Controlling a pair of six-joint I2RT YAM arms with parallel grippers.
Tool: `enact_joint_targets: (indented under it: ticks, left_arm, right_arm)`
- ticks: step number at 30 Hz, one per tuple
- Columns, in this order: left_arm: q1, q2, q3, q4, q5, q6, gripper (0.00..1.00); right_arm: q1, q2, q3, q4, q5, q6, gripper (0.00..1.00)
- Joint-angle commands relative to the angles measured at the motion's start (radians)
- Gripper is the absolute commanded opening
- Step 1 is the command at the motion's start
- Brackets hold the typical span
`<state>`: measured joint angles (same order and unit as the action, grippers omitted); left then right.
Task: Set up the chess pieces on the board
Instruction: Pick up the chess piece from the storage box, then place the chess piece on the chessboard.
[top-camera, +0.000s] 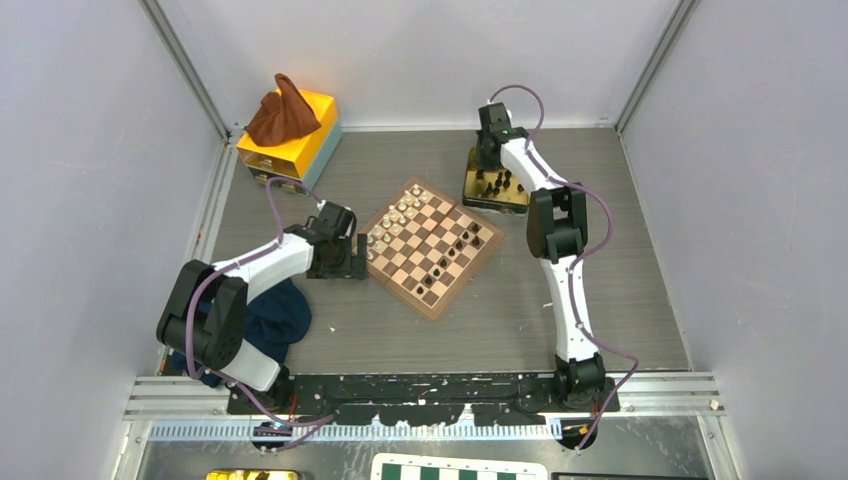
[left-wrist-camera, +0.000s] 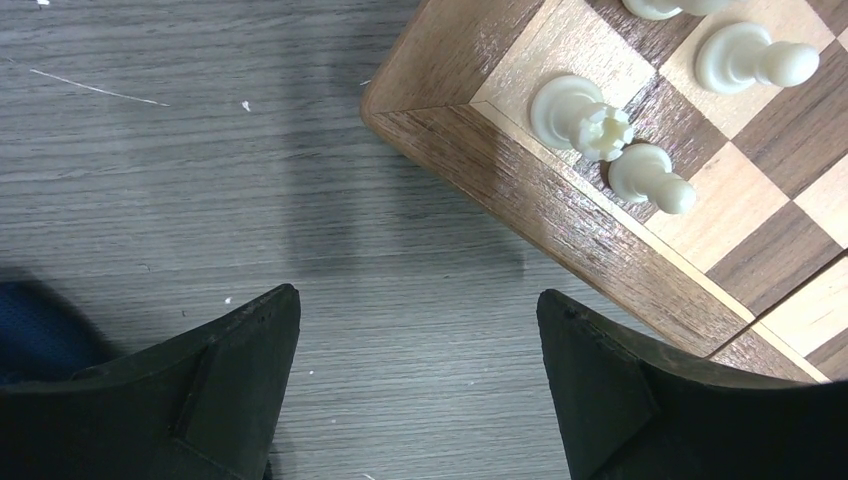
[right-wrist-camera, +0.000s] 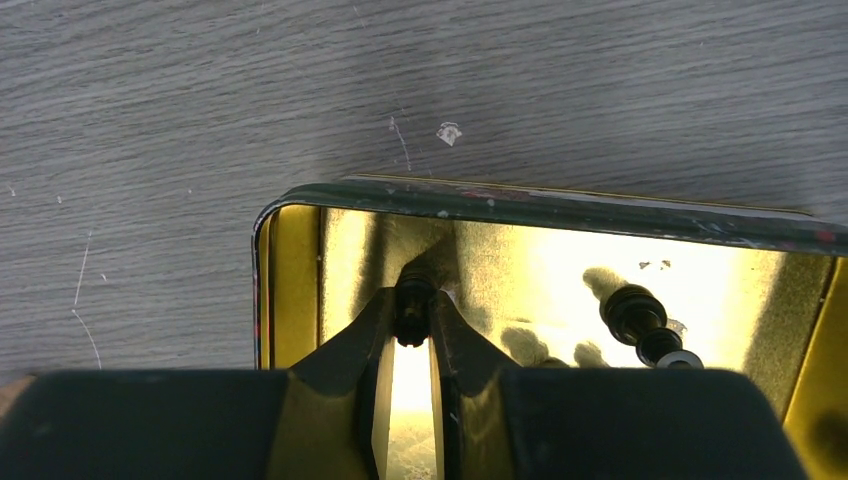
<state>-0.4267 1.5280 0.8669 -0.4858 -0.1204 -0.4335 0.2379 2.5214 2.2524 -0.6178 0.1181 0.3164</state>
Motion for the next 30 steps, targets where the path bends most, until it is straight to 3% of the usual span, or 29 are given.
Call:
enact_joint_targets:
  ticks: [1,16,30]
  left_arm:
    - [0.006,-0.010,0.035,0.024,0.018,0.007,0.88]
    - [0.006,-0.054,0.040,0.023,0.039,-0.002,0.88]
    - [0.003,-0.099,0.038,0.023,0.055,-0.017,0.88]
  right_arm:
    - [-0.003,-0.115,-0.019,0.022,0.029,-0.026,0.05]
    - [0.015,-0.392,-0.283,0.063,0.047,-0.061,0.04]
    - [0.153,-0.831,-0.827,0.107,0.143,-0.043,0.04]
